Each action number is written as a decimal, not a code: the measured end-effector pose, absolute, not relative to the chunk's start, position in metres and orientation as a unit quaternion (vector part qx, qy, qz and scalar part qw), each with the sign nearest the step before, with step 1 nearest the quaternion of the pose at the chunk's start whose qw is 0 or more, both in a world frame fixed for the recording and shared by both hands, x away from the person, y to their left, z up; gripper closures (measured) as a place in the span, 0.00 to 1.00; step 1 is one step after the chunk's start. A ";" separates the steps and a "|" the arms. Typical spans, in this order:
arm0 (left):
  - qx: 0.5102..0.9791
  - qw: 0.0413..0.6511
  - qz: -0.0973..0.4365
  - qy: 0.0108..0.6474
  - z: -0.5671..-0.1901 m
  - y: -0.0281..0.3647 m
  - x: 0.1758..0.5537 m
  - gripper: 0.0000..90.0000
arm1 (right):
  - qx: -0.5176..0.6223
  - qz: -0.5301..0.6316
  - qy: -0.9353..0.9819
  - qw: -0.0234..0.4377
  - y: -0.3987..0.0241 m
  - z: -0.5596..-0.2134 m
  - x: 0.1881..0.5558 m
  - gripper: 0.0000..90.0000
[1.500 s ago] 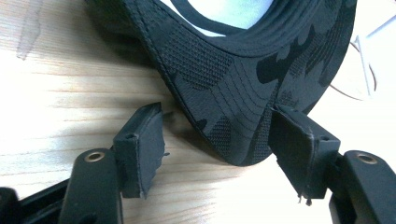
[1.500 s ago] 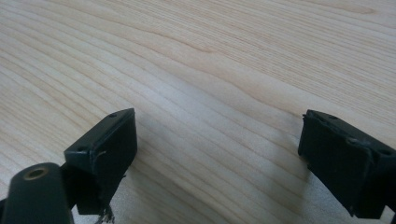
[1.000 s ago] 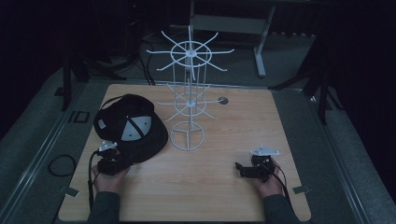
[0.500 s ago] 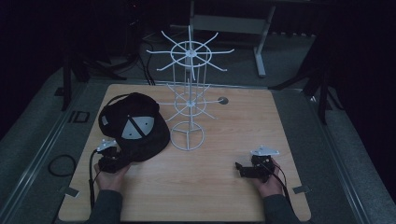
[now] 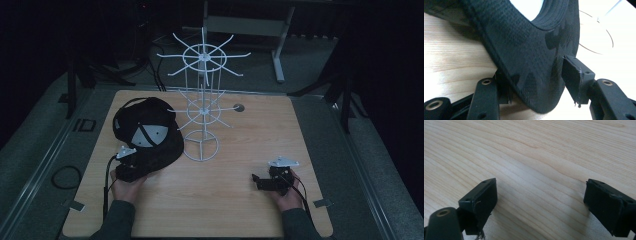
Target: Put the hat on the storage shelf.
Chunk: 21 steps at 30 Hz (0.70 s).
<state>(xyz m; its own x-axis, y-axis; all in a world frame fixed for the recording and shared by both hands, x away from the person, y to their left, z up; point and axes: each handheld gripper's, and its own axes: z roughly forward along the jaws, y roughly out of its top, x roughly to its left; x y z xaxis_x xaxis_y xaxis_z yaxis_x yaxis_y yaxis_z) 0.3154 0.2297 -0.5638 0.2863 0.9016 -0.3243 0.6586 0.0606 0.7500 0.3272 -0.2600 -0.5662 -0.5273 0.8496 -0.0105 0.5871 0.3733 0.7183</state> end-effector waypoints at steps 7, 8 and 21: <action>0.684 0.435 0.125 0.572 -0.566 0.222 0.323 0.52 | 0.446 0.338 0.806 0.194 -0.260 -0.566 0.327 0.13; 0.685 0.434 0.125 0.572 -0.566 0.222 0.323 0.53 | 0.446 0.338 0.806 0.194 -0.260 -0.566 0.327 0.13; 0.668 0.467 0.095 0.572 -0.549 0.220 0.321 0.85 | 0.445 0.339 0.806 0.194 -0.260 -0.566 0.328 0.13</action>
